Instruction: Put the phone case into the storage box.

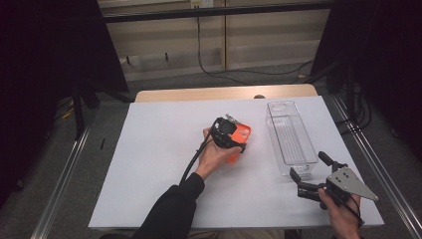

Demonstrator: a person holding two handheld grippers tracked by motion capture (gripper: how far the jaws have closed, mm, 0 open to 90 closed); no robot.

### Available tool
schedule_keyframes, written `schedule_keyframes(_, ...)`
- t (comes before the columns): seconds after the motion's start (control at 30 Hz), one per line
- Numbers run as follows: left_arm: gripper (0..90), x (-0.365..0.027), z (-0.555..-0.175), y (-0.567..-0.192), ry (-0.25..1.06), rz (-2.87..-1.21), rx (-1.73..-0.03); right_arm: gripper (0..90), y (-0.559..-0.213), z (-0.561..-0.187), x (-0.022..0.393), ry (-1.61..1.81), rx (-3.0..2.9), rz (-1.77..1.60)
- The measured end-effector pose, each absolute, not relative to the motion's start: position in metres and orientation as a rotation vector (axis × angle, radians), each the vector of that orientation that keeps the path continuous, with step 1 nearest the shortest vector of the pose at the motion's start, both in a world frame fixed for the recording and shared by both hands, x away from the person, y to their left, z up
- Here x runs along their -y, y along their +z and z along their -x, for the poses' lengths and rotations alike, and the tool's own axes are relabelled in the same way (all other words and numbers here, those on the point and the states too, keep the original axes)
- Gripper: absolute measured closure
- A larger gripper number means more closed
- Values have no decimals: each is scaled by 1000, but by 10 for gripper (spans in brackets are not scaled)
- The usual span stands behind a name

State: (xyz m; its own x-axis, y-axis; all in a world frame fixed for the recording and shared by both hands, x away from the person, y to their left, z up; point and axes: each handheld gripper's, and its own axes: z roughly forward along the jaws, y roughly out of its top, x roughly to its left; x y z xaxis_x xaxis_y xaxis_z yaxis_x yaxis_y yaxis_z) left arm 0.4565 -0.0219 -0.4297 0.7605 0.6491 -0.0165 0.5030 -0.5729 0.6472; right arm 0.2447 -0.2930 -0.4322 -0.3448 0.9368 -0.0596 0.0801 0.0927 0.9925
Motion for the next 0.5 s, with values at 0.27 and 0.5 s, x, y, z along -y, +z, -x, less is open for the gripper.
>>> schedule_keyframes(0.27,137,12,-451,-424,326,-2253,-825,0,-432,-245,293,1351,-1571,-1037)
schedule_keyframes(0.5,137,2,-448,-418,359,-2226,-807,0,-432,-244,293,1350,-1569,-1038)
